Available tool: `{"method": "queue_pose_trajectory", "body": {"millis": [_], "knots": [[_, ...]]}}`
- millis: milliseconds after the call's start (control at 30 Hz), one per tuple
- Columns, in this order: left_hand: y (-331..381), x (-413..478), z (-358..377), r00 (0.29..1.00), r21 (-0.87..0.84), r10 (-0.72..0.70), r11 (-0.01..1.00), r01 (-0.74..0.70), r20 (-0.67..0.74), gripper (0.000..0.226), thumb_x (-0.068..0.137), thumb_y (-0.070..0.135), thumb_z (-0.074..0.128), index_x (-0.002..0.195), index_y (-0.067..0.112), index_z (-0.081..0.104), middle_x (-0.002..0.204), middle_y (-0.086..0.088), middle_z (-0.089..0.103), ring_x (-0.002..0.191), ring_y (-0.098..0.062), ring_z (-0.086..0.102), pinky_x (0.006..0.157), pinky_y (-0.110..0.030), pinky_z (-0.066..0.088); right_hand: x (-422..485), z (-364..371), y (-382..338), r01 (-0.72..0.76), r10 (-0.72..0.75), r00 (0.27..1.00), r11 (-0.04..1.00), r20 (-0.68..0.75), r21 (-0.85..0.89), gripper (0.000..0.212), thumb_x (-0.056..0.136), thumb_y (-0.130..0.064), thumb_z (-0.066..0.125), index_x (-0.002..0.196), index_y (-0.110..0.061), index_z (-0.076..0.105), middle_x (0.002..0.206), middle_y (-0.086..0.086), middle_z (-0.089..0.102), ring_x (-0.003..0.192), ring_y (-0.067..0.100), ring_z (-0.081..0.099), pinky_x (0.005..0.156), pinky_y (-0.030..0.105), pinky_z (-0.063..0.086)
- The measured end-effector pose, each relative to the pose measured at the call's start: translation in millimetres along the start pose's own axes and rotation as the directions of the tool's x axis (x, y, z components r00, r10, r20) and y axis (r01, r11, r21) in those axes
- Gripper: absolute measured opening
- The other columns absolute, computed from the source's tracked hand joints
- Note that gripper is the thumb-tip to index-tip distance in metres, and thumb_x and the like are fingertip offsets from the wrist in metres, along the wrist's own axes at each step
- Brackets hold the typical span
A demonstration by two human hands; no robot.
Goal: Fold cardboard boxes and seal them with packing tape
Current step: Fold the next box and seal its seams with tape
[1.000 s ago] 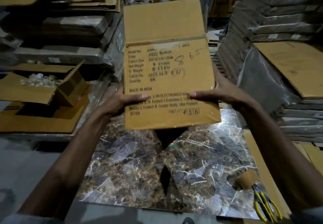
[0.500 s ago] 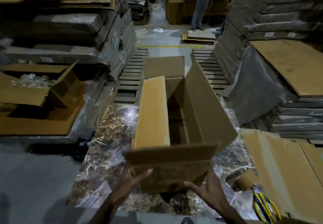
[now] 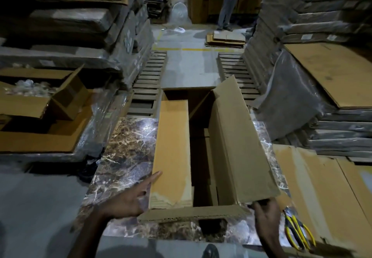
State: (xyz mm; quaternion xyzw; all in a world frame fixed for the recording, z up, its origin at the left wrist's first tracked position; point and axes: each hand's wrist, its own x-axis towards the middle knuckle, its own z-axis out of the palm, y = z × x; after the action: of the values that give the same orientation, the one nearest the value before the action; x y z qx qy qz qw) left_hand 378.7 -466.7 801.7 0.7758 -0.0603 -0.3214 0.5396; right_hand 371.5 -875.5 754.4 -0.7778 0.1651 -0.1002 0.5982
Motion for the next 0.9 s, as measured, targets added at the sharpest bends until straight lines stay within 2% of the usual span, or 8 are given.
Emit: {"method": "queue_pose_trajectory", "body": {"millis": [100,167,267,333,500,633,733,900], "knots": [[11.4,15.2,-20.5,0.969,0.395,0.156,0.916,-0.070,-0.189,0.091,0.092,-0.003,0.065,0.146,0.066,0.039,0.161,0.022,0.039,0.147,0.000,0.038,0.112,-0.025,0.045,7.2,-9.7,-35.5,0.126,-0.107,0.938,0.991,-0.330,0.036,0.048,0.088,0.001,0.064,0.120,-0.034,0.058,0.097,-0.020,0.071,0.083,0.004,0.066,0.072,0.016,0.054],[38.8,36.2,-17.9,0.895,0.513,0.316,0.850,-0.120,-0.314,0.077,0.096,0.005,0.063,0.145,0.061,0.045,0.155,0.018,0.047,0.140,-0.004,0.047,0.111,-0.039,0.047,10.0,-10.2,-69.8,0.322,-0.278,0.855,0.946,-0.439,0.028,0.046,0.086,0.010,0.059,0.123,-0.016,0.060,0.108,-0.003,0.070,0.092,0.015,0.066,0.079,0.017,0.052],[82.6,79.1,13.6,0.898,0.777,0.402,0.618,-0.122,-0.179,0.049,0.104,0.042,0.054,0.149,0.054,0.042,0.162,0.016,0.038,0.148,-0.010,0.034,0.119,-0.050,0.032,17.1,-9.1,-103.9,0.557,-0.577,0.691,0.809,-0.436,-0.187,0.034,0.082,0.008,0.056,0.115,0.008,0.065,0.110,0.021,0.068,0.097,0.035,0.066,0.087,0.043,0.053],[101.5,105.1,31.8,0.954,0.900,0.300,0.418,-0.122,-0.010,0.051,0.101,0.064,0.044,0.151,0.052,0.041,0.168,0.013,0.028,0.156,-0.014,0.018,0.125,-0.058,0.013,30.4,-12.5,-122.0,0.666,-0.732,0.588,0.680,-0.346,-0.307,0.026,0.086,0.003,0.059,0.110,0.008,0.068,0.107,0.022,0.070,0.097,0.037,0.067,0.087,0.049,0.052],[97.2,142.0,45.1,0.987,0.981,0.040,0.115,-0.157,0.154,0.069,0.095,0.079,0.036,0.125,0.028,0.072,0.169,0.002,0.029,0.160,-0.021,0.005,0.119,-0.070,-0.011,49.0,17.6,-122.4,0.709,-0.569,0.701,0.493,0.430,-0.504,0.042,0.093,-0.039,0.053,0.131,-0.025,0.063,0.132,-0.002,0.064,0.118,0.023,0.059,0.097,0.039,0.047],[100.0,125.5,32.2,0.991,0.963,0.080,0.237,-0.127,0.111,0.060,0.092,0.077,0.045,0.103,0.026,0.075,0.161,0.001,0.039,0.158,-0.018,0.011,0.121,-0.069,-0.005,57.3,37.2,-81.2,0.679,-0.260,0.734,0.288,0.628,-0.675,0.057,0.096,-0.059,0.048,0.149,-0.035,0.046,0.162,-0.001,0.039,0.150,0.026,0.033,0.121,0.051,0.027],[103.3,93.7,20.6,0.986,0.938,0.165,0.333,-0.091,0.037,0.053,0.092,0.075,0.050,0.101,0.027,0.071,0.163,0.006,0.033,0.158,-0.012,0.006,0.125,-0.066,0.005,56.6,39.6,-64.9,0.671,-0.254,0.741,0.226,0.622,-0.706,0.063,0.089,-0.062,0.060,0.144,-0.034,0.051,0.160,0.005,0.043,0.149,0.033,0.038,0.118,0.064,0.028],[97.5,28.0,-12.8,0.890,0.705,0.357,0.707,-0.060,-0.283,0.029,0.084,0.061,0.069,0.083,0.032,0.064,0.168,0.027,0.017,0.159,-0.003,-0.001,0.127,-0.058,0.012,59.7,40.3,-45.7,0.622,-0.160,0.783,0.187,0.601,-0.760,0.086,0.079,-0.072,0.068,0.153,-0.034,0.045,0.168,0.006,0.028,0.154,0.036,0.027,0.117,0.071,0.024]]}}
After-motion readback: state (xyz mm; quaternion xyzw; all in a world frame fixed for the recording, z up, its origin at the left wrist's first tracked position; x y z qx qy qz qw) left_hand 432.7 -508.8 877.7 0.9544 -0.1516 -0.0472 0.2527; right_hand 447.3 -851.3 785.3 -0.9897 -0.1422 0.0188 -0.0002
